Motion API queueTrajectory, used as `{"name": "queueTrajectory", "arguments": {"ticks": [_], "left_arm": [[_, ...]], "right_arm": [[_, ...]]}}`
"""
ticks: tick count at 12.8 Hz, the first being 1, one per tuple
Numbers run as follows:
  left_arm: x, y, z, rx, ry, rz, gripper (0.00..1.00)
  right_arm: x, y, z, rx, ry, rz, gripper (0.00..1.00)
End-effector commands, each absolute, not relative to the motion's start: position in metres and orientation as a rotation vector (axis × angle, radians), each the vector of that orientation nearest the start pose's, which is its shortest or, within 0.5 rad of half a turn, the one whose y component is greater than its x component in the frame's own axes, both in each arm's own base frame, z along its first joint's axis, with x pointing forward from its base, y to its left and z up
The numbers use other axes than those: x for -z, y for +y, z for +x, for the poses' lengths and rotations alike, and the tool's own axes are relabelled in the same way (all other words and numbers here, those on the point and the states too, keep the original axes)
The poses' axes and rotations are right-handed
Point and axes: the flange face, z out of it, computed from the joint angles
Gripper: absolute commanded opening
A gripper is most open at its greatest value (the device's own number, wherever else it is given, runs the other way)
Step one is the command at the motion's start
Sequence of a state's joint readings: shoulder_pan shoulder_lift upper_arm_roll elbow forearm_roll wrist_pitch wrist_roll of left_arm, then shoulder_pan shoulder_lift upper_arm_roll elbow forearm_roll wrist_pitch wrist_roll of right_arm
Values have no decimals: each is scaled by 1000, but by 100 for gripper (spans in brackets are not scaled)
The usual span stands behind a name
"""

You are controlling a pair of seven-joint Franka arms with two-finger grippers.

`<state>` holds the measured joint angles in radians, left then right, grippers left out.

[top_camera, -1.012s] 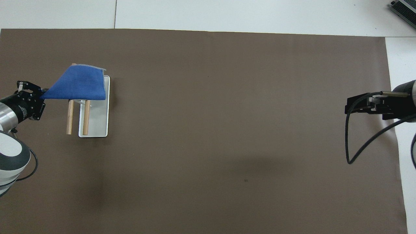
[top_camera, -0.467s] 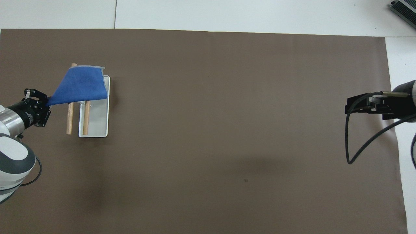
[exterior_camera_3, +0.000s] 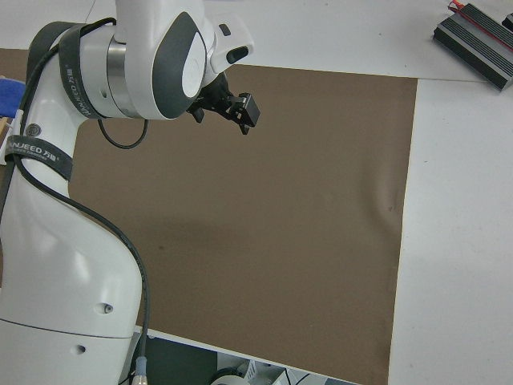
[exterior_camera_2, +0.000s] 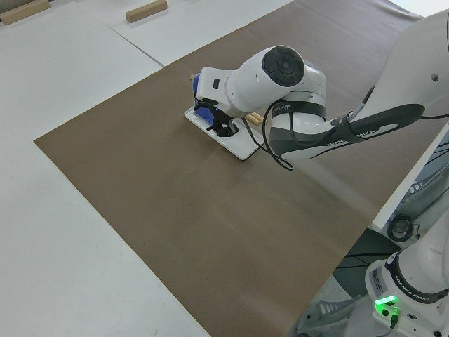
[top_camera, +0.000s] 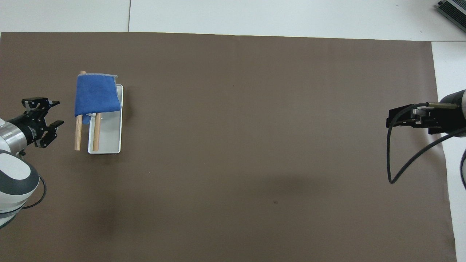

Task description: Right arm passes towel to left arm to hang

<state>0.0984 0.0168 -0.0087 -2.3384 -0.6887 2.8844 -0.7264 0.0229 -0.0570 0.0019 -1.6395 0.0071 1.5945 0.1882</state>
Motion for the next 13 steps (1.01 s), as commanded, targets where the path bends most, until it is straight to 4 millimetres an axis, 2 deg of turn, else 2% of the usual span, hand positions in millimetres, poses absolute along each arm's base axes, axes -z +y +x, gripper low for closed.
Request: {"name": "queueTrajectory", "arguments": {"ticks": [1,4,6,7,9,11,13], "left_arm": [[-377,94,529,694,-2347,-2652,75],[-380,104,531,686,-2241,-2729,75],[-390,106,540,639,-2213,-2782,74],[-398,105,545,621,-2160,-2820,74],[-415,116,553,533,-2068,-2881,74],[-441,130,560,453,-1971,-2930,74],[-472,129,570,392,-1836,-2986,74]], "right_arm": [[-625,12,533,5,229,-3131,100],[-625,12,533,5,229,-3131,100],[-625,12,533,5,229,-3131,100],[-625,12,533,5,229,-3131,100],[-626,12,533,7,229,-3131,100],[-625,12,533,5,229,-3131,100],[-625,12,533,5,229,-3131,100]]}}
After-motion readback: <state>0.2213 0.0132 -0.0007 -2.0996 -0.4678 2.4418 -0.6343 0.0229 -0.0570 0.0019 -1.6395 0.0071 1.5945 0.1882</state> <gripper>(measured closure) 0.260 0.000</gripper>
